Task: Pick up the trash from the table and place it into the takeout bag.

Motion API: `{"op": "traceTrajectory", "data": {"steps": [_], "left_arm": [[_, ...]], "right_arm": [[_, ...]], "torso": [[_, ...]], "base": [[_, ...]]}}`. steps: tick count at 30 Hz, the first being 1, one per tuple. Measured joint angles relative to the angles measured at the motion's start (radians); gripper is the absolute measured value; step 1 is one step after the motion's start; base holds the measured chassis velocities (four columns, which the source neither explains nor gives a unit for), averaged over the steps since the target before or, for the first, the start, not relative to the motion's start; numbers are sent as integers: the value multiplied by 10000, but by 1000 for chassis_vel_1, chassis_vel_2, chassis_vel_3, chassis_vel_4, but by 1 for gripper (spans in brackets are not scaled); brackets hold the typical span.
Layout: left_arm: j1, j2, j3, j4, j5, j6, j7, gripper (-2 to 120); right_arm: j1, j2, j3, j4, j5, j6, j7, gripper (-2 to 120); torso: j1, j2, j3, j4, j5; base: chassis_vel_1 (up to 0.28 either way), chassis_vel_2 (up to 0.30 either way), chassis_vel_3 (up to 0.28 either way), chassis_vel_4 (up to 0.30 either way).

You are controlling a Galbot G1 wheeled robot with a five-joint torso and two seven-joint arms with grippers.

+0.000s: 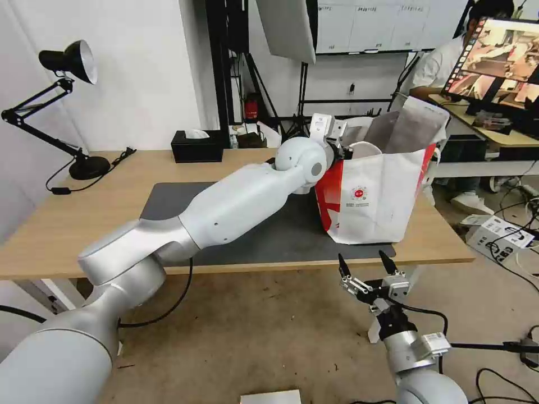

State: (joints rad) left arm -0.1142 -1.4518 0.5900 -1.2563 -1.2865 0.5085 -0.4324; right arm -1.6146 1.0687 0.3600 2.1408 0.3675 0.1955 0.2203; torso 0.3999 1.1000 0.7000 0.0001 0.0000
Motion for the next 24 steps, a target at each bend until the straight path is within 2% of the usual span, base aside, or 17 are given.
{"op": "traceTrajectory", "data": {"steps": [1, 2, 5, 6, 8, 10, 12, 17, 18, 20, 24], "left_arm": [[12, -16, -11, -3, -15, 0, 1, 54], [12, -16, -11, -3, -15, 0, 1, 54], [13, -60, -48, 25, -12, -14, -3, 69], [13, -60, -48, 25, -12, -14, -3, 69], [-2, -65, -98, 56, 45, -81, -8, 80], [-8, -58, -115, 62, 79, -127, -10, 84], [-14, -28, -131, 59, 191, -288, -10, 95], [-14, -2, -176, -5, 296, -537, 2, 99], [-14, 9, -193, -79, 455, -865, 44, 100], [-14, 27, -197, -150, 538, -1024, 70, 100], [-32, 187, -284, -627, 770, -1442, 92, 100]], "right_arm": [[0, 0, 0, 0, 0, 0, 0, 100], [0, 0, 0, 0, 0, 0, 0, 100], [0, 0, 0, 0, 0, 0, 0, 100], [0, 0, 0, 0, 0, 0, 0, 100], [0, 0, 0, 0, 0, 0, 0, 100], [0, 0, 0, 0, 0, 0, 0, 100], [0, 0, 0, 0, 0, 0, 0, 100], [0, 0, 0, 0, 0, 0, 0, 100], [0, 0, 0, 0, 0, 0, 0, 100], [0, 0, 0, 0, 0, 0, 0, 100], [0, 0, 0, 0, 0, 0, 0, 100]], "torso": [[1, 0, 0, -1, 0], [1, 0, 0, -1, 0], [1, 0, 0, -1, 0], [1, 0, 0, -1, 0], [1, 0, 0, -1, 0], [1, 0, 0, -1, 0], [1, 0, 0, -1, 0], [1, 0, 0, -1, 0], [1, 0, 0, -1, 0], [1, 0, 0, -1, 0], [1, 0, 0, -3, 0]], "base": [[0, 0, 0, 0], [0, 0, 0, 0], [0, 0, 0, 0], [0, 0, 0, 0], [0, 0, 0, 0], [0, 0, 0, 0], [0, 0, 0, 0], [0, 0, 0, 0], [0, 0, 0, 0], [0, 0, 0, 0], [0, 0, 0, 0]]}}
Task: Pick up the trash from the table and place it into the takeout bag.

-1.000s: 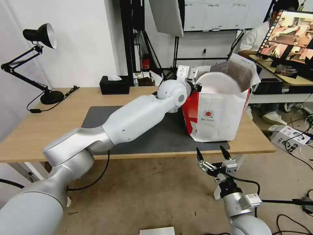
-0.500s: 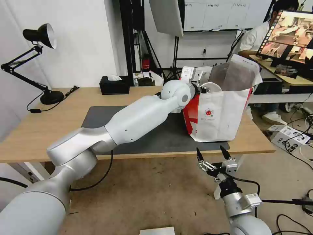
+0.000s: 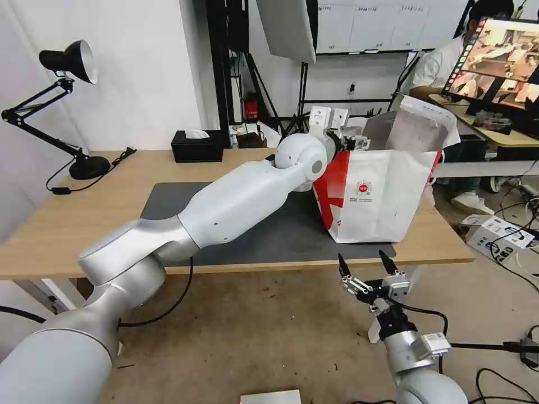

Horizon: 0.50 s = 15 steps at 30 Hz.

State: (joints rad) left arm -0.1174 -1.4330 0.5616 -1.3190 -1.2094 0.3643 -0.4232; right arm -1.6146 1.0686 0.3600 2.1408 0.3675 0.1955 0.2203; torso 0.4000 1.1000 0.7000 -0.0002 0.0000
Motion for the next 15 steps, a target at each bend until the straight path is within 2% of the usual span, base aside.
{"op": "traceTrajectory", "data": {"steps": [3, 7, 10, 11, 14, 15], "left_arm": [[-3, 439, -71, -496, 261, -281, 4, 100], [22, 764, -189, -666, 458, -603, -1, 100], [233, 1355, -320, -1150, 718, -913, 43, 100], [233, 1355, -320, -1150, 718, -913, 43, 100], [694, 2313, -346, -1938, 1248, -1068, 42, 100], [694, 2313, -346, -1938, 1248, -1068, 42, 100]], "right_arm": [[0, 0, 0, 0, 0, 0, 0, 100], [0, 0, 0, 0, 0, 0, 0, 100], [0, 0, 0, 0, 0, 0, 1, 100], [0, 0, 0, 0, 0, 0, 1, 100], [0, 0, 0, 0, 0, 0, 0, 100], [0, 0, 0, 0, 0, 0, 0, 100]], "torso": [[0, 1, 0, 0, 0], [0, 0, 0, 4, -2], [0, 0, 0, 0, -1], [0, 0, 0, 0, -1], [0, 0, 0, 2, -3], [0, 0, 0, 2, -3]], "base": [[0, 0, 0, 0], [0, 0, 0, 0], [0, 0, 0, 0], [0, 0, 0, 0], [0, 0, 0, 0], [0, 0, 0, 0]]}}
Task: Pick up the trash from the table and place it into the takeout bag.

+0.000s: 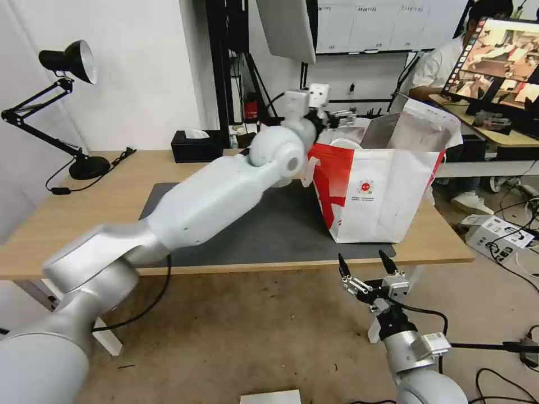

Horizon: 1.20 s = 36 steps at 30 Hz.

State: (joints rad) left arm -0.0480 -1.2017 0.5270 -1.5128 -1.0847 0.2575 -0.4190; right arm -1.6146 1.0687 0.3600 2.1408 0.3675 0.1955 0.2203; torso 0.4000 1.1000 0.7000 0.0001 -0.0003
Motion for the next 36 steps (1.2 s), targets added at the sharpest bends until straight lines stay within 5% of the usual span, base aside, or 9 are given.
{"op": "traceTrajectory", "data": {"steps": [12, 15, 26, 36], "left_arm": [[2906, 2205, -2017, -2011, 1331, -587, -24, 100], [4438, 3131, -3229, -2905, 1620, -693, 192, 100], [8830, 4689, -6505, -4618, 2248, -1030, 757, 100], [12291, 4395, -9412, -5355, 3154, -1528, 940, 100]], "right_arm": [[0, 0, 0, 0, 0, 0, -2, 100], [0, 0, 1, 0, 0, 0, 1, 100], [0, 0, 1, 0, 0, 0, -1, 100], [0, -1, 0, 0, 0, 0, -1, 100]], "torso": [[0, -1, 0, 3, -4], [-1, 0, 0, 0, -2], [-1, 1, -1, 2, 1], [-2, 1, -1, -2, 3]], "base": [[0, 0, 0, 0], [0, 0, 0, 0], [0, 0, 0, 0], [0, 0, 0, 0]]}}
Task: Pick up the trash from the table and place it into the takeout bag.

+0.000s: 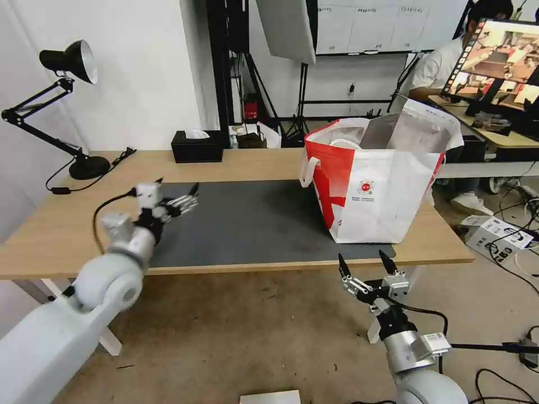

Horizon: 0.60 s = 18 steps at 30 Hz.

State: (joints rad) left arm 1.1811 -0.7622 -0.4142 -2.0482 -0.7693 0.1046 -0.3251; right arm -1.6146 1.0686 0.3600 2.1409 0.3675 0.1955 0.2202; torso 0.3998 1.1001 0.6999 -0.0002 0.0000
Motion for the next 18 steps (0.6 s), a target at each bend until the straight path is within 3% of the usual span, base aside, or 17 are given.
{"op": "traceTrajectory", "data": {"steps": [6, 14, 18], "left_arm": [[2102, -978, -1398, -163, 892, -534, 368, 100], [4001, -2214, -2095, -196, 2182, -1505, 941, 100], [4321, -2432, -2248, -186, 2324, -1663, 1049, 100]], "right_arm": [[0, 0, 0, 0, 0, 0, 1, 100], [0, 0, 0, 0, 0, 0, 1, 100], [0, 0, 0, 0, 0, 0, 1, 100]], "torso": [[0, 0, 0, 3, 0], [0, 0, 0, 3, -1], [0, 0, 0, 2, 0]], "base": [[0, 0, 0, 0], [0, 0, 0, 0], [0, 0, 0, 0]]}}
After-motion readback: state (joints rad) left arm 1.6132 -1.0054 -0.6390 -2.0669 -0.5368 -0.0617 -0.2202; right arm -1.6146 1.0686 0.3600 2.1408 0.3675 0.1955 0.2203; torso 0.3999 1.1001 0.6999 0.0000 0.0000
